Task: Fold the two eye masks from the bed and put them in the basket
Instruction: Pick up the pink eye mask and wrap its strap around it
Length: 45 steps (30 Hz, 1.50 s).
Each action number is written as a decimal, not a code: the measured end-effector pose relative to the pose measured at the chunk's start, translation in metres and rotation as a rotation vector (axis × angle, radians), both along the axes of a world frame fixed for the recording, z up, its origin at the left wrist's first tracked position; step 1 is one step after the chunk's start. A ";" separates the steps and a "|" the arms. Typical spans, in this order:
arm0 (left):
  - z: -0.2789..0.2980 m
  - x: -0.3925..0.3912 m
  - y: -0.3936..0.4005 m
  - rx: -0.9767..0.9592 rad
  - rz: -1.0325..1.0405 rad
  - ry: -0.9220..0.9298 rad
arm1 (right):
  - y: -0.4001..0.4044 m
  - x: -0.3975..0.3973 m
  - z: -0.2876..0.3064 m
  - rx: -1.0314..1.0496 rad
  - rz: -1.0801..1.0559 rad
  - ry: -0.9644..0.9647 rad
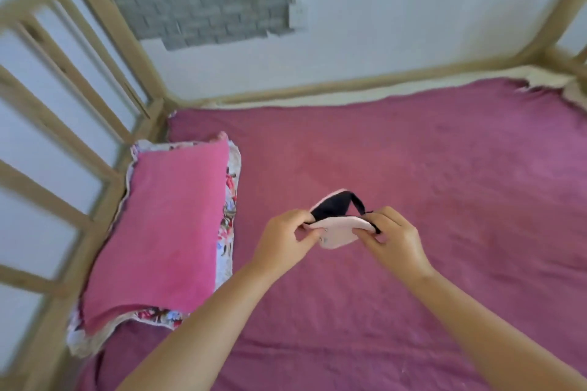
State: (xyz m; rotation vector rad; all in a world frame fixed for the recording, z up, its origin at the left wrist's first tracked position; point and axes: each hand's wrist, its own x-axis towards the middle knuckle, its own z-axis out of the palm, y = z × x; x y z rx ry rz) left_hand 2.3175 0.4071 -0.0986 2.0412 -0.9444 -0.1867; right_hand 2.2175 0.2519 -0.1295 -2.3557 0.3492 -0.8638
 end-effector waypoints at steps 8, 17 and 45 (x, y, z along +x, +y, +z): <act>0.096 -0.027 0.020 -0.104 -0.146 0.114 | 0.010 -0.013 0.115 0.000 0.106 -0.055; 0.136 -0.035 0.019 -0.121 -0.149 -0.008 | 0.018 -0.026 0.162 0.074 0.187 0.036; 0.139 -0.012 0.036 -0.258 0.021 -0.108 | 0.017 -0.013 0.179 0.338 0.283 0.171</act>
